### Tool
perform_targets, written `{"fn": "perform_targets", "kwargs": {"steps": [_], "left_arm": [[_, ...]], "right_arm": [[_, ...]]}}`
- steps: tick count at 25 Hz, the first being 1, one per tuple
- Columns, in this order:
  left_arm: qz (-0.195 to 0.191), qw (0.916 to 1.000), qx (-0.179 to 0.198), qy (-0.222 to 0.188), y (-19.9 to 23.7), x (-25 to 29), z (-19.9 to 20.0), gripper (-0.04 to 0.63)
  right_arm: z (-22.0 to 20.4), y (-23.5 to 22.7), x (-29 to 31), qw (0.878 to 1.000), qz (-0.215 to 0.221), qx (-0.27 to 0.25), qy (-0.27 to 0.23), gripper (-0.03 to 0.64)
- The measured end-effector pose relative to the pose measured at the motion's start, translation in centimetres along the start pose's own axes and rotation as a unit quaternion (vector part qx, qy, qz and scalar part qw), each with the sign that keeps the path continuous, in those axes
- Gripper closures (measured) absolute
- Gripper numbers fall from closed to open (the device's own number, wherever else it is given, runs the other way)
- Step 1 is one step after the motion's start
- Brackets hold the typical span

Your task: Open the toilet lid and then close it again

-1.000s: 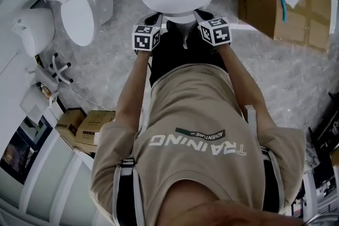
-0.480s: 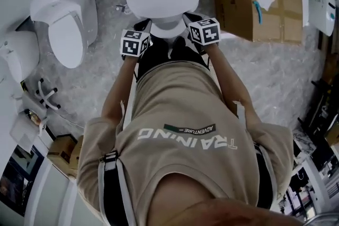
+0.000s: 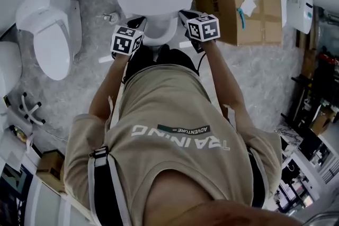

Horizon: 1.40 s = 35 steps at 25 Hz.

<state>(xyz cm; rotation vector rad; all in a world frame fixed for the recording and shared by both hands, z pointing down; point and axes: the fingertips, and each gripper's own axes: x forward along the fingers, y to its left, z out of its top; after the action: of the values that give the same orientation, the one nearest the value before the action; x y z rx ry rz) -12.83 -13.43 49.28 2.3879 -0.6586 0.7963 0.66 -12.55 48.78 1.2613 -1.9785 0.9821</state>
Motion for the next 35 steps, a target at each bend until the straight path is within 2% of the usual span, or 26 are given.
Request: {"fn": "perform_targets", "kwargs": {"steps": [7,12,15,20,25,31,35], "left_arm": [[0.012,0.9999,0.005,-0.003,0.4,0.0,2.0,0.591],[0.055,0.9982,0.021,-0.009,1.1,-0.1,4.3,0.591],[0.078,0.9966,0.025,-0.005,1.1,-0.2,5.6,0.589],[0.092,0.9948,0.043,0.01,2.7,-0.1,8.4,0.589],[0.131,0.9878,0.075,0.038,3.5,0.0,10.5,0.591],[0.163,0.9819,0.08,0.053,4.9,0.0,12.7,0.592],[0.182,0.9756,0.097,0.074,6.0,0.2,14.0,0.594]], "right_arm": [[2.0,-0.6,-0.5,1.0,-0.006,0.011,-0.008,0.604],[4.5,-1.1,-0.8,1.0,-0.005,-0.011,-0.027,0.604],[5.7,-1.3,-1.1,0.999,0.009,-0.02,-0.028,0.604],[9.0,-1.8,-1.1,0.998,0.034,-0.032,-0.044,0.604],[11.3,-2.1,-0.9,0.994,0.043,-0.091,-0.038,0.604],[13.8,-2.2,-0.5,0.99,0.083,-0.11,-0.042,0.604],[15.1,-2.3,-0.1,0.985,0.106,-0.127,-0.049,0.604]]}}
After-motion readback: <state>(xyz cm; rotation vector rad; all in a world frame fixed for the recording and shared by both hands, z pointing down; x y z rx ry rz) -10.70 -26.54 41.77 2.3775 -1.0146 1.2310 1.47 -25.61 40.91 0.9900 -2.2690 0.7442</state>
